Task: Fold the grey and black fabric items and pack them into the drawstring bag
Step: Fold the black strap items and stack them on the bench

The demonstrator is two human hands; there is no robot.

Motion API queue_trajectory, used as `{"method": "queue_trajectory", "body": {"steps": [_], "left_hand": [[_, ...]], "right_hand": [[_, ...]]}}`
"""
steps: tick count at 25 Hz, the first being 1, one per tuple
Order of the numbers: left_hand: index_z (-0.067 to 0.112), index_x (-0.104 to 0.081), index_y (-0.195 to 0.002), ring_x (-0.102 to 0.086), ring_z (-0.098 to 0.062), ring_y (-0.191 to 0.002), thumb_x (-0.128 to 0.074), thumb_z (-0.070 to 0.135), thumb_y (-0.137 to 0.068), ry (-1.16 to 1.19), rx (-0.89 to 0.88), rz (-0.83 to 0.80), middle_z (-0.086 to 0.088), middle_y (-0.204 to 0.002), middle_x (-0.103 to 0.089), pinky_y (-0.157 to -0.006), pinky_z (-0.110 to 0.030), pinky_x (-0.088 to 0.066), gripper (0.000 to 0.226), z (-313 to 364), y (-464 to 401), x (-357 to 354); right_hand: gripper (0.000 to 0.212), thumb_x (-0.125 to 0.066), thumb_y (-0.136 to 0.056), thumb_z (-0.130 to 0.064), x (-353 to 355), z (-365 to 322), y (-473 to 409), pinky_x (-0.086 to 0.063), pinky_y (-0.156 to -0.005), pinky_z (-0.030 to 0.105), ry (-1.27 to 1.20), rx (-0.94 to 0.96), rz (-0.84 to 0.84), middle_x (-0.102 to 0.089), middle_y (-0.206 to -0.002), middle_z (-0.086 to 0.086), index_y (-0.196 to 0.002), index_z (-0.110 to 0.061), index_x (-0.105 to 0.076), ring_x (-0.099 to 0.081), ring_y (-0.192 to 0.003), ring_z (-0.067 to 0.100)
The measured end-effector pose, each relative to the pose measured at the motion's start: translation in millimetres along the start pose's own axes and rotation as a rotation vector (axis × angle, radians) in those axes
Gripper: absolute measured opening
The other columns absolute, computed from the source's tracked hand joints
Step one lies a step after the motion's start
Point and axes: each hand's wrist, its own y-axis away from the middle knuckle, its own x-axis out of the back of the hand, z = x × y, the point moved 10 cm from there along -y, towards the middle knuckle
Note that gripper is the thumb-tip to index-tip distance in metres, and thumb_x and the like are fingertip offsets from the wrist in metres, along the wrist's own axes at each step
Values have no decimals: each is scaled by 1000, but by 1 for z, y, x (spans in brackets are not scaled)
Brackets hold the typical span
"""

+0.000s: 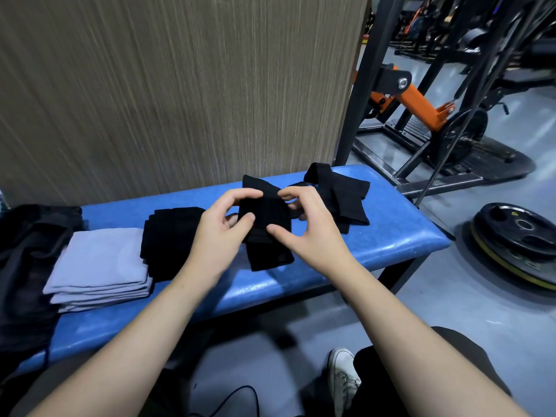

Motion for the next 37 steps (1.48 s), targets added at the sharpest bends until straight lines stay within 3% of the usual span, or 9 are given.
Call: {"method": "queue_trajectory", "body": {"steps": [4,8,12,15,18,20,28,33,37], "left_hand": [[8,-63,-117,-61,3,-63,-51,-13,-94,60,42,43,17,-98,-70,-66,-8,-46,34,-1,0,7],[10,-64,-115,-61,4,-66,-50,-13,-92,61,68,56,11,-106,-67,-68,-8,-45,36,-4,0,7],[12,-65,-113,-59,5,-63,-49,-14,-92,60,77,56,11,-104,-66,-66,-7,-44,37,-4,1,6],[10,-64,-114,-58,5,-62,-49,-14,-92,61,77,62,11,-104,-66,-66,-7,-44,36,-5,0,7],[18,-66,-112,-63,1,-71,-51,-10,-93,61,109,38,13,-98,-71,-71,-13,-49,38,-13,0,6],[20,-66,-112,-66,-4,-79,-53,-9,-93,65,144,20,10,-95,-72,-75,-18,-51,38,-20,1,2],[44,-65,-110,-61,-13,-111,-68,16,-89,-152,166,12,11,-126,-56,-98,-45,-52,35,-32,0,1],[33,-64,-121,-71,-12,-87,-63,8,-94,-6,236,-12,-6,-119,-63,-87,-27,-56,37,-35,0,1],[26,-71,-111,-66,3,-75,-64,4,-93,-56,233,-16,-2,-113,-66,-76,-11,-50,29,-35,1,2]], "right_hand": [[45,-77,-86,-27,1,23,4,-50,-81,19,-285,-268,-36,-61,-119,-1,-125,-30,-55,-63,-97,9],[39,-66,-95,-30,-9,39,9,-51,-84,30,-508,-480,-98,-65,-108,-4,-132,-33,-54,-66,-97,10],[43,-62,-84,-36,-17,47,10,-50,-82,35,-582,-545,-117,-67,-125,6,-127,-38,-59,-68,-110,19],[42,-59,-85,-26,-21,50,10,-52,-88,45,-651,-563,-122,-68,-124,13,-126,-22,-62,-70,-107,30],[32,-55,-95,-9,-23,43,9,-51,-88,43,-801,-555,-101,-70,-99,8,-126,-3,-60,-71,-78,15],[28,-53,-98,-3,-25,40,10,-53,-88,38,-852,-549,-104,-72,-93,2,-125,0,-59,-69,-77,10],[44,-60,-89,14,-23,46,8,-58,-79,35,-878,-542,-25,-71,-115,24,-130,-2,-53,-71,-99,29],[59,-63,-88,9,-14,49,5,-57,-82,37,-776,-501,-16,-73,-111,22,-135,-22,-48,-71,-94,27],[50,-68,-86,4,-4,44,3,-52,-68,25,-479,-416,-47,-70,-84,-9,-124,-27,-56,-60,-64,10]]}}
